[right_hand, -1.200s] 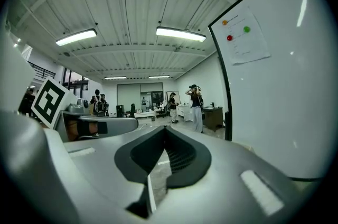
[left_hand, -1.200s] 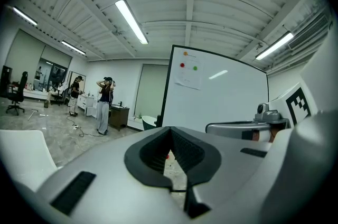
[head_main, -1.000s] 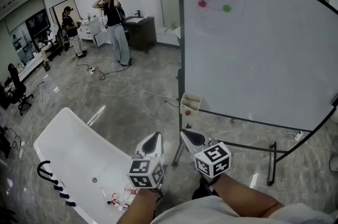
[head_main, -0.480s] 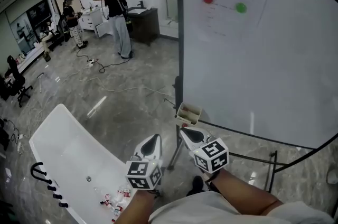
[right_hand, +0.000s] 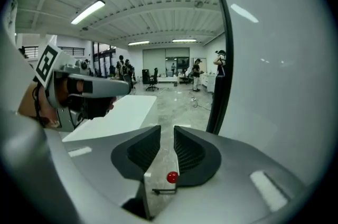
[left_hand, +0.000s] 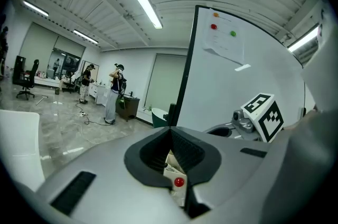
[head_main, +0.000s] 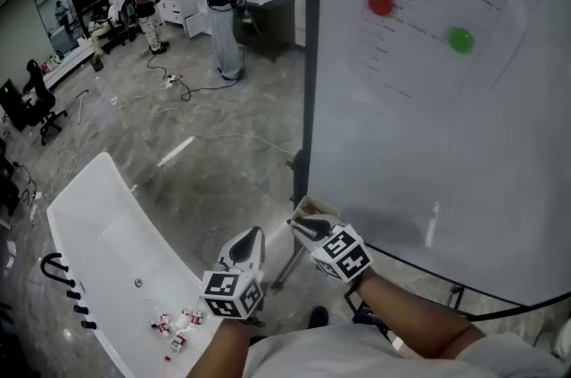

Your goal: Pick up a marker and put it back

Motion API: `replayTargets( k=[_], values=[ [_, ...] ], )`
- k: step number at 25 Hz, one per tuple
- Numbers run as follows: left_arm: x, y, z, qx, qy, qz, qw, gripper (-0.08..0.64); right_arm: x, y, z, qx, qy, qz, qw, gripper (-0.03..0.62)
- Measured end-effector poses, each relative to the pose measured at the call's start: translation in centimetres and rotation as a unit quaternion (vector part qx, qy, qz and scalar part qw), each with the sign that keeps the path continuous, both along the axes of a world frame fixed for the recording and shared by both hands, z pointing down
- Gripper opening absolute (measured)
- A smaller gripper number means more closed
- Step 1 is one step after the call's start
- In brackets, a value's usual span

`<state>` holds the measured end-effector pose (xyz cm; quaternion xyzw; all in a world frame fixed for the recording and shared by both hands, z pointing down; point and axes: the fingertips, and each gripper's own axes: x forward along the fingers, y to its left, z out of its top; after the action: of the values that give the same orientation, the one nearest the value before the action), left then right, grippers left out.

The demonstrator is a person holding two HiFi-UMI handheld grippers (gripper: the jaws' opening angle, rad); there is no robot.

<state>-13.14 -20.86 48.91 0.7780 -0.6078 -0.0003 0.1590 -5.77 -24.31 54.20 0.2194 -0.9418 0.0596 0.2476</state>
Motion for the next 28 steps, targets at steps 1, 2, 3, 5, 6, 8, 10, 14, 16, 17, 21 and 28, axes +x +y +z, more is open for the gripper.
replayTargets(
  k=[1,2,3,5,6,8,10,14,16,17,21,28],
  values=[
    [0.0,-0.5,0.4,-0.004,0.001,-0.005,1.0000,0.003,-0.2,-0.4,1.1,-0.002,0.021,-0.017,1.000,0.060],
    [0.1,-1.0,0.8,-0.008,0.001,-0.009,0.9999,0.004,-0.4,-0.6,2.0,-0.003,0.041,-0.032,0.999,0.074],
    [0.2,-1.3,1.2,-0.013,0.001,-0.011,0.9999,0.005,-0.6,-0.8,2.8,-0.001,0.059,-0.044,0.997,0.088],
    [0.3,-1.9,1.8,-0.018,0.001,-0.014,0.9997,0.003,-0.7,-1.3,4.3,0.014,0.097,-0.061,0.993,0.089],
    [0.3,-2.2,2.0,-0.020,0.001,-0.016,0.9997,0.005,-0.8,-1.6,5.1,0.022,0.114,-0.068,0.991,0.089],
    [0.2,-2.6,2.4,-0.024,0.001,-0.018,0.9995,0.005,-1.1,-2.2,6.6,0.031,0.141,-0.077,0.986,0.089],
    [0.1,-2.9,3.0,-0.030,0.001,-0.017,0.9994,0.003,-1.6,-2.7,7.9,0.040,0.161,-0.082,0.983,0.089],
    [-0.4,-3.8,4.0,-0.041,0.006,-0.015,0.9990,0.004,-2.4,-3.8,9.9,0.043,0.185,-0.080,0.979,0.089],
    [-0.4,-4.0,4.4,-0.046,0.009,-0.012,0.9988,0.003,-2.6,-4.1,10.8,0.040,0.194,-0.079,0.977,0.089],
    [-0.4,-4.2,4.6,-0.048,0.010,-0.010,0.9988,0.004,-2.7,-4.2,11.1,0.042,0.198,-0.079,0.976,0.089],
    [-0.6,-4.3,5.1,-0.054,0.013,-0.008,0.9984,0.004,-3.2,-4.6,11.8,0.070,0.218,-0.082,0.970,0.079],
    [-1.4,-4.4,5.2,-0.054,0.016,-0.016,0.9983,0.005,-3.0,-4.6,11.3,0.065,0.203,-0.076,0.974,0.067]
  ],
)
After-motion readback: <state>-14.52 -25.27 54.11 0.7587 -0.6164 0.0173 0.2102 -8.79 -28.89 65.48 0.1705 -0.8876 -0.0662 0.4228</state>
